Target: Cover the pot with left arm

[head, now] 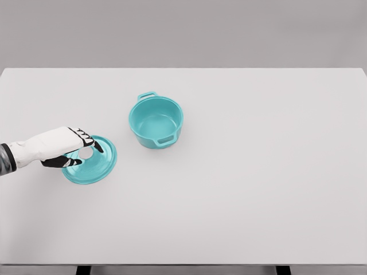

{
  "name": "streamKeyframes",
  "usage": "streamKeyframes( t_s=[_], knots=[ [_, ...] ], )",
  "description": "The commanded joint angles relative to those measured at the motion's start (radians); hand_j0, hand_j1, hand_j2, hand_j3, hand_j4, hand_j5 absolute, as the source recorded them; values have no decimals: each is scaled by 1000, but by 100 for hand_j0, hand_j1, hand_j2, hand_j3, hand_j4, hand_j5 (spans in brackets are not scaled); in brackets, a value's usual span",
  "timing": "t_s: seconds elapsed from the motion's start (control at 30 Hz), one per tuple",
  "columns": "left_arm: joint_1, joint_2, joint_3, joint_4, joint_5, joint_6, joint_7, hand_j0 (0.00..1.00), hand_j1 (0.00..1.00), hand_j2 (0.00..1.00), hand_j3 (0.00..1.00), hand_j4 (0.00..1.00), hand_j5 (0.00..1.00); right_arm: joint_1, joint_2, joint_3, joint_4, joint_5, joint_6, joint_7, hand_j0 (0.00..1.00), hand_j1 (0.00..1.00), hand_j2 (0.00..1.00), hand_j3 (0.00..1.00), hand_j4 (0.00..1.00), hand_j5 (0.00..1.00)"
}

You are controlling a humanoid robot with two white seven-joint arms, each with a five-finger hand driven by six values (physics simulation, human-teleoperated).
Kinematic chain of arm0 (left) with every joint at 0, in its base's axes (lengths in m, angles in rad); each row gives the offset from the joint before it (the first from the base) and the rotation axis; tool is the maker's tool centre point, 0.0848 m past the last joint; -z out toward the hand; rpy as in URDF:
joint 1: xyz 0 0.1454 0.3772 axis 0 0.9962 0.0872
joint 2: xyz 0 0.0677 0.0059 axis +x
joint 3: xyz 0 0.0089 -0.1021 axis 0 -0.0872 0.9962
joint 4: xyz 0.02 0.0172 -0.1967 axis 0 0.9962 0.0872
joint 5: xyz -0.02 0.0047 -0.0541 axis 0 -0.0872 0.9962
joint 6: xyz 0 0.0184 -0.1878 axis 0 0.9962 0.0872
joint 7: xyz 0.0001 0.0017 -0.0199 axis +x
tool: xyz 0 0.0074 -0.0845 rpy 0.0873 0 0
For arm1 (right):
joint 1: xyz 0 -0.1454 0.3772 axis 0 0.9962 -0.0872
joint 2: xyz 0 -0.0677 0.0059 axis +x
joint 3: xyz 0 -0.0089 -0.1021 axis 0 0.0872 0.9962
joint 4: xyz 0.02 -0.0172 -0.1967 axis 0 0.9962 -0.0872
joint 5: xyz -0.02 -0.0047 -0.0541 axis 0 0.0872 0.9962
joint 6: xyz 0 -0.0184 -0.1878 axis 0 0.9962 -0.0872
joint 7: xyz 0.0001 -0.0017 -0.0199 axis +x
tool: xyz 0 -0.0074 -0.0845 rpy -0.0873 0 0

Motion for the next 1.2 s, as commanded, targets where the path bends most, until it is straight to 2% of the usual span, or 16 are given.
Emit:
streamKeyframes(
  t_s=[0.0, 0.4, 0.73, 0.83, 1.17],
  knots=[
    [-2, 0, -3, 1, 6, 3, 0, 66, 66, 66, 66, 66, 66, 0, 0, 0, 1, 0, 0, 0, 100, 100, 100, 100, 100, 100],
    [-2, 0, -5, 3, 3, 3, 0, 65, 65, 65, 65, 65, 65, 0, 0, 0, 1, 0, 0, 0, 100, 100, 100, 100, 100, 100],
    [0, -9, -3, 3, 3, 3, 0, 61, 61, 61, 61, 61, 61, 0, 0, 0, 1, 0, 0, 0, 100, 100, 100, 100, 100, 100],
    [0, -9, -3, 3, 3, 3, 0, 55, 55, 55, 55, 55, 55, 0, 0, 0, 1, 0, 0, 0, 100, 100, 100, 100, 100, 100],
    [5, -8, 0, 0, 3, 3, 0, 52, 52, 52, 52, 52, 52, 0, 0, 0, 1, 0, 0, 0, 100, 100, 100, 100, 100, 100]
  ],
)
